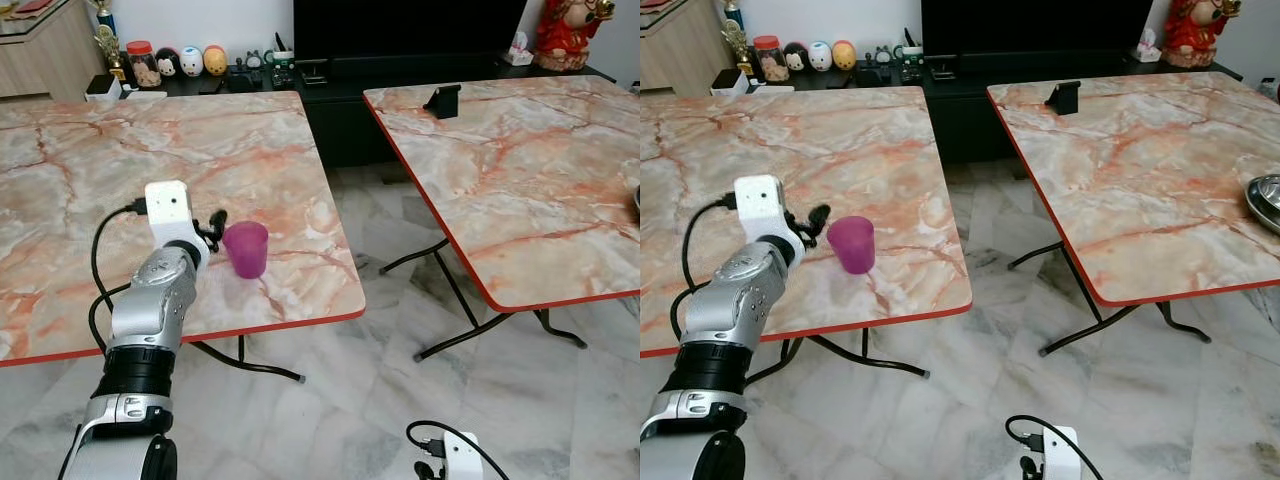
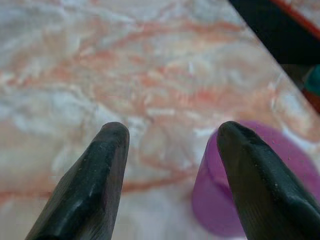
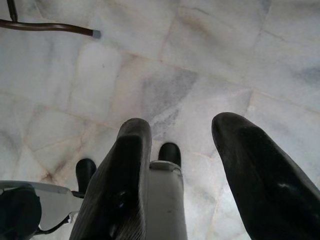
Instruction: Setting the table
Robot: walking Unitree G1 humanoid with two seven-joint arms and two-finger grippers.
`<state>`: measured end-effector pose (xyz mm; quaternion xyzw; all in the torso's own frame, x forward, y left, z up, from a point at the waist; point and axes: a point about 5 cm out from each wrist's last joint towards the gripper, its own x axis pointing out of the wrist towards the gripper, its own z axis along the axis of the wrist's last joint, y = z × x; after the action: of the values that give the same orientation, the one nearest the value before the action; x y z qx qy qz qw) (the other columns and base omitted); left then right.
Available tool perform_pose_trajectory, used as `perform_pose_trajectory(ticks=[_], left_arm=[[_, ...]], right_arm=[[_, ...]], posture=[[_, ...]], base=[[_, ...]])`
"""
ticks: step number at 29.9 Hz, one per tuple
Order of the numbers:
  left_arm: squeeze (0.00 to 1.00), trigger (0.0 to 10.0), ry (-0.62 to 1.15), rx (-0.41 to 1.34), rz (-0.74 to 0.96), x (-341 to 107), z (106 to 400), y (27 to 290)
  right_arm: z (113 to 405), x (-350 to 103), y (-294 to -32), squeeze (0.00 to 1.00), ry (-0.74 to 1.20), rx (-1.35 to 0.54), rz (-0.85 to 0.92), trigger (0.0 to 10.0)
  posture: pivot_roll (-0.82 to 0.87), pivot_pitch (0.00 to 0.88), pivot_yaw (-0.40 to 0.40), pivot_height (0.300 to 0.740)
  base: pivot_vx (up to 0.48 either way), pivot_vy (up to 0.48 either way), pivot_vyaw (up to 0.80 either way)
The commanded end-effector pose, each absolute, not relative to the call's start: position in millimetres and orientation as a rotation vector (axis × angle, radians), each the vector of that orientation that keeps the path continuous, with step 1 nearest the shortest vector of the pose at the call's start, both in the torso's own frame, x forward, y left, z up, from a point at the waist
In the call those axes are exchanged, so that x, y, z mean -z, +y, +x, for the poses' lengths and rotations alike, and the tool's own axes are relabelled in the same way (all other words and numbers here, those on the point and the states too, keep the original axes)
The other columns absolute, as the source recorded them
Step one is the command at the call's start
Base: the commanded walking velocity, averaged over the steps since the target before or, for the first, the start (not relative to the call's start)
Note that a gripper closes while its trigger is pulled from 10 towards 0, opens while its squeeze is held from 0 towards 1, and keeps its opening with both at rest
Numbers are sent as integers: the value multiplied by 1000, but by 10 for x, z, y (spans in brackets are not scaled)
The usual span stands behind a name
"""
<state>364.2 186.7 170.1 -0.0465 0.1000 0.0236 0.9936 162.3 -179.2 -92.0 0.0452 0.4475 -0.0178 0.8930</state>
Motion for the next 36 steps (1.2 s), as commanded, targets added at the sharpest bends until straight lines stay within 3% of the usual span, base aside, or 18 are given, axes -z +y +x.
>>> perform_pose_trajectory(ticks=[1,12,17,36], left_arm=[[0,10000,206,-38,-79,-1764,3682,1841],[0,10000,252,2,-91,-1793,3704,1771],[0,10000,244,30,25,-1839,3716,1748],[0,10000,294,65,5,-1782,3692,1694]], right_arm=[[1627,915,-1801,0,919,46,95,10000],[1640,911,-1784,0,915,44,96,10000],[1644,910,-1772,0,913,42,99,10000],[1631,918,-1761,0,919,45,99,10000]], posture=[[48,0,1,740],[51,0,-4,740],[52,0,-1,740],[53,0,3,740]], base=[[0,0,0],[0,0,0],[0,0,0],[0,0,0]])
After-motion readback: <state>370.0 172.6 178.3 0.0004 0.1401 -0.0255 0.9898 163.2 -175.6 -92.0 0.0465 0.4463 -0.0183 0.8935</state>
